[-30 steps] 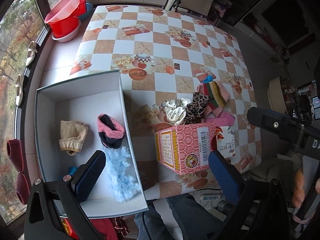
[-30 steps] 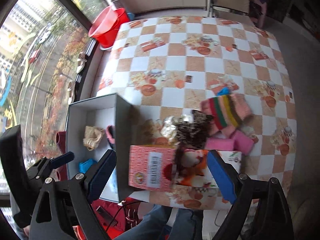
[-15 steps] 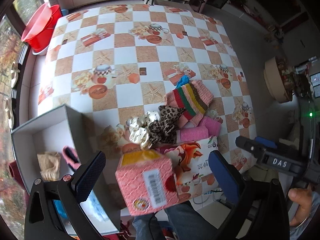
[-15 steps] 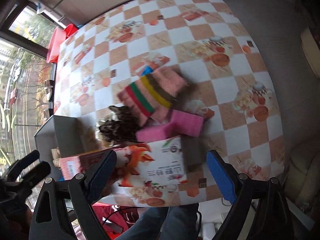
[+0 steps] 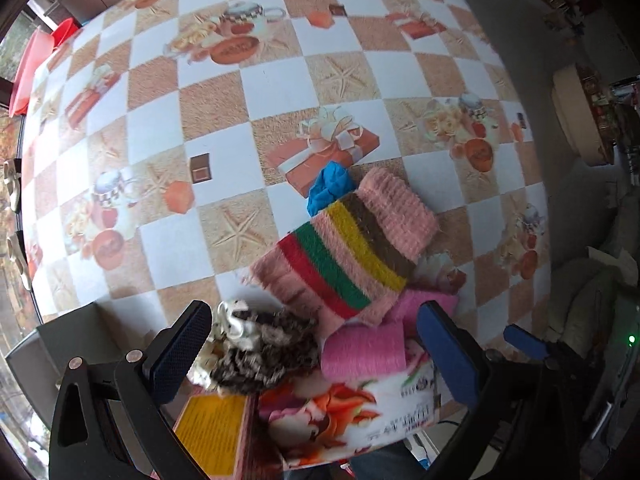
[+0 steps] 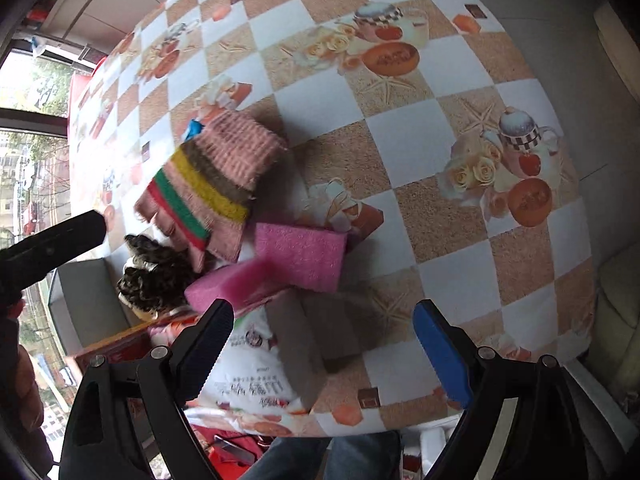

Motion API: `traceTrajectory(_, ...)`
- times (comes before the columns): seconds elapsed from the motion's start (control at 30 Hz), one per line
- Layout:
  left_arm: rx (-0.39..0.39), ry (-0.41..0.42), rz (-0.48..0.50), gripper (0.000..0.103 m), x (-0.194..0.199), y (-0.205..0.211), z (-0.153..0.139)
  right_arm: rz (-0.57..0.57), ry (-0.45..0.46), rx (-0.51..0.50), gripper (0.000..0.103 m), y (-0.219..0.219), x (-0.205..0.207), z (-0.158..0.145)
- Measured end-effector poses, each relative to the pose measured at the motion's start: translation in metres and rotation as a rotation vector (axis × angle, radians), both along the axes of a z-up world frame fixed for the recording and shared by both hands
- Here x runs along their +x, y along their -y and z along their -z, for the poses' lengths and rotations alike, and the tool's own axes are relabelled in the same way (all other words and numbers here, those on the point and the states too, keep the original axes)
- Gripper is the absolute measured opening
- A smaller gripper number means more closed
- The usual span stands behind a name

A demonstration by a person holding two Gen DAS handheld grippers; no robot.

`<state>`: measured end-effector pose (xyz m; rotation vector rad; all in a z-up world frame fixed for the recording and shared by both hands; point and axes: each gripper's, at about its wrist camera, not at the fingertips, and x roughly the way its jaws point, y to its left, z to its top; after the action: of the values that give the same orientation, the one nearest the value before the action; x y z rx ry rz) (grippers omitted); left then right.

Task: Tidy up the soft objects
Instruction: 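Grasp the striped knit piece with the left tool while the right tool grasps the pink foam sponge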

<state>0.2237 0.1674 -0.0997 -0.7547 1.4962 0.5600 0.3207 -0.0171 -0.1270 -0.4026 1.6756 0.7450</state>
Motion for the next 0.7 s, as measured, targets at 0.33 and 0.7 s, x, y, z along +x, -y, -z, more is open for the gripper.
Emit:
traceTrajectory(0.33, -0.007, -0.076, -0.051, 0.102, -0.001, -0.016, 0.029, 0.095, -0.101, -0.057, 0.092, -0.034, 0.003, 0.062)
traceTrajectory(0.7, 0.042, -0.127, 0.023, 0.098, 0.029, 0.002, 0.048, 0.036, -0.051, -0.079, 0.072, -0.026, 0.004, 0.063)
